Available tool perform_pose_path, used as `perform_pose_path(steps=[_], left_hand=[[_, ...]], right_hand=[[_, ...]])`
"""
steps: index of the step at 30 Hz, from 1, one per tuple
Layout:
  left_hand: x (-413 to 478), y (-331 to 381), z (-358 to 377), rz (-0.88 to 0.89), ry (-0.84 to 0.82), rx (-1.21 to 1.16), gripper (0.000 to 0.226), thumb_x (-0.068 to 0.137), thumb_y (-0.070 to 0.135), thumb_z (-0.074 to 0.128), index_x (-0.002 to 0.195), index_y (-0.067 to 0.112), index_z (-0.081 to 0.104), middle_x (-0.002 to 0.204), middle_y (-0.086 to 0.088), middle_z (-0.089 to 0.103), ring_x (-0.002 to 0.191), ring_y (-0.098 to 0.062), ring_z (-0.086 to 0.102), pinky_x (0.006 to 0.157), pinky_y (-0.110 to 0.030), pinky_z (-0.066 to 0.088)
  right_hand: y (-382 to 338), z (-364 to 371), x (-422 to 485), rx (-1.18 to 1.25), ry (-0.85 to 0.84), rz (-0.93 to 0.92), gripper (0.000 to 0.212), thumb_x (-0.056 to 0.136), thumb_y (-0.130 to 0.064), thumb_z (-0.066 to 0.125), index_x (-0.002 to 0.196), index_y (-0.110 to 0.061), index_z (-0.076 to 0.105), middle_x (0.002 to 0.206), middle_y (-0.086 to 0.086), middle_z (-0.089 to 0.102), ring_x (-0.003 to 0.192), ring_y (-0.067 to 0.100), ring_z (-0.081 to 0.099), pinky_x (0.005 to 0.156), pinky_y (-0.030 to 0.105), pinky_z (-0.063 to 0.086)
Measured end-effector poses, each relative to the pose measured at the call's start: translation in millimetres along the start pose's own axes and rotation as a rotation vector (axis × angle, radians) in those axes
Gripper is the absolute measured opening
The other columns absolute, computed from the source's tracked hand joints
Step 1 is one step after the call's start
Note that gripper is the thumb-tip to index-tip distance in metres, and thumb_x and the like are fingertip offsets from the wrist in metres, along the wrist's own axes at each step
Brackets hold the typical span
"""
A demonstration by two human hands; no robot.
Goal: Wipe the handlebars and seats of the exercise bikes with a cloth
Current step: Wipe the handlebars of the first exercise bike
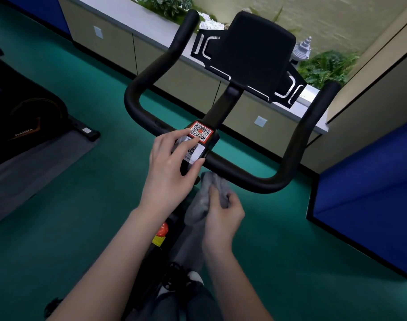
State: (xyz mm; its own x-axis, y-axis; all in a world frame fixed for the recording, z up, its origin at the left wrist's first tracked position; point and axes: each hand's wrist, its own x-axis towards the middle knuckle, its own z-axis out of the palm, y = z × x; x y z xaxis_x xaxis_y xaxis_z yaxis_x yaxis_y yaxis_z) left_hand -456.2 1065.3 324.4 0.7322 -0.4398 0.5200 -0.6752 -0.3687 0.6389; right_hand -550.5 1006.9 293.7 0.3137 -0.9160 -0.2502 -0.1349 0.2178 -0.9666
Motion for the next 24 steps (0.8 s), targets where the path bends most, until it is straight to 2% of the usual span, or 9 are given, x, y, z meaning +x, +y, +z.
perform_pose_path(steps=[3,5,8,13,19,22,24], left_hand=[[-0.2,0.4,0.4,0.009,0.008,0.004,0.034,0.084,0.020,0.068,0.116,0.008,0.063,0.127,-0.006,0.053,0.115,-0.024,0.044,0.100,-0.035,0.036],[-1.1,1.5,0.8,0.010,0.014,0.009,0.034,0.085,0.019,0.068,0.117,0.008,0.063,0.128,-0.006,0.053,0.115,-0.024,0.044,0.100,-0.035,0.036],[-1.2,1.3,0.3,0.014,0.007,0.012,0.034,0.086,0.020,0.067,0.117,0.008,0.062,0.128,-0.006,0.053,0.115,-0.024,0.043,0.101,-0.030,0.033],[-0.1,1.1,-1.6,0.006,-0.009,0.014,0.035,0.085,0.021,0.067,0.118,0.009,0.062,0.128,-0.005,0.052,0.116,-0.022,0.042,0.102,-0.025,0.030],[-1.1,2.5,-3.1,-0.005,-0.022,0.017,0.036,0.086,0.022,0.067,0.119,0.009,0.062,0.129,-0.005,0.052,0.117,-0.020,0.040,0.102,-0.025,0.029],[-1.1,4.6,-3.4,-0.013,-0.026,0.008,0.035,0.085,0.019,0.068,0.118,0.009,0.063,0.128,-0.006,0.053,0.117,-0.022,0.041,0.103,-0.023,0.028],[-0.6,6.7,-4.2,-0.020,-0.032,0.004,0.034,0.085,0.017,0.069,0.117,0.008,0.063,0.127,-0.007,0.053,0.116,-0.023,0.041,0.103,-0.027,0.030]], right_hand=[[-11.2,26.9,6.6,0.299,0.014,0.112,0.013,0.089,-0.002,0.060,0.081,-0.011,0.064,0.077,0.003,0.071,0.072,0.014,0.068,0.063,0.018,0.050],[-12.8,35.5,1.2,0.400,-0.009,0.141,0.011,0.090,0.000,0.058,0.087,-0.008,0.065,0.083,0.009,0.072,0.074,0.018,0.070,0.062,0.021,0.052],[-12.8,34.9,-2.8,0.488,-0.039,0.179,0.009,0.090,0.000,0.058,0.095,-0.001,0.066,0.082,0.010,0.073,0.074,0.019,0.071,0.060,0.022,0.053],[-24.4,23.6,1.5,0.632,-0.075,0.292,0.014,0.090,0.003,0.054,0.085,-0.003,0.065,0.070,0.004,0.072,0.066,0.014,0.069,0.059,0.024,0.055],[-28.3,-9.6,2.7,0.648,-0.045,0.297,0.013,0.092,0.001,0.055,0.085,-0.003,0.065,0.070,0.002,0.072,0.068,0.012,0.070,0.057,0.020,0.053],[-27.9,-34.1,7.3,0.604,0.019,0.285,0.010,0.091,0.000,0.057,0.086,-0.003,0.065,0.072,0.003,0.072,0.067,0.012,0.070,0.058,0.022,0.054],[-27.8,-51.4,11.6,0.560,0.077,0.256,0.008,0.091,-0.002,0.058,0.088,-0.004,0.065,0.071,0.000,0.071,0.067,0.010,0.069,0.060,0.023,0.055]])
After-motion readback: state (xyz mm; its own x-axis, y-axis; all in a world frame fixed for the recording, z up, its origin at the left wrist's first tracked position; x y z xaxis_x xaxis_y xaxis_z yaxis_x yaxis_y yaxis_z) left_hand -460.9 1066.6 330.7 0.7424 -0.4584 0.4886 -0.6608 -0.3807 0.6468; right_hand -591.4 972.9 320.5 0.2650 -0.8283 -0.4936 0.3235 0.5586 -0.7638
